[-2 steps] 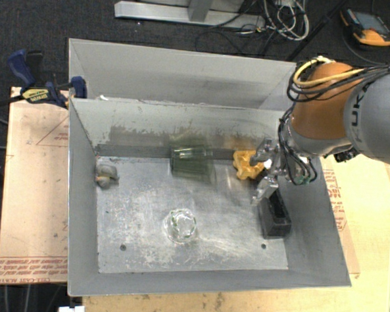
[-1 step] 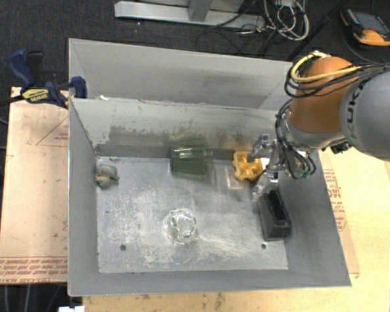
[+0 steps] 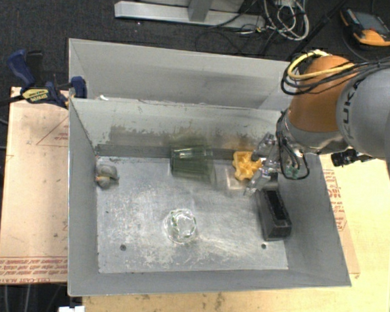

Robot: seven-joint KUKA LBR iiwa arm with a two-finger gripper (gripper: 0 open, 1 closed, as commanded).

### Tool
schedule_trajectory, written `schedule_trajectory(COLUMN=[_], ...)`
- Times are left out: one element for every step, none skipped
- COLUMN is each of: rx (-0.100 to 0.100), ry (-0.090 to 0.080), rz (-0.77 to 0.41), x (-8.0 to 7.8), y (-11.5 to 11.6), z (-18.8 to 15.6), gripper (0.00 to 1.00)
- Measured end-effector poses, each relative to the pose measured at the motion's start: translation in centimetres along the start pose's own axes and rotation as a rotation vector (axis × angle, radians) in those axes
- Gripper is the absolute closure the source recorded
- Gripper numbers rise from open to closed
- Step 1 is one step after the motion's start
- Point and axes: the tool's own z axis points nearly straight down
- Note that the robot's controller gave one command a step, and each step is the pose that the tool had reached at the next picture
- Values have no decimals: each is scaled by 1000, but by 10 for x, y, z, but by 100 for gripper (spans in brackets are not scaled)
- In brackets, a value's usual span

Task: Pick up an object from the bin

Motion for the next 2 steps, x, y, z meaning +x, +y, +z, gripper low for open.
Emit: schedule_trajectory(rx=[1, -19], ry=[-1, -16], rz=[18, 126], x=[-4, -17], y=[1, -1], z=[18, 33], gripper=[0, 100])
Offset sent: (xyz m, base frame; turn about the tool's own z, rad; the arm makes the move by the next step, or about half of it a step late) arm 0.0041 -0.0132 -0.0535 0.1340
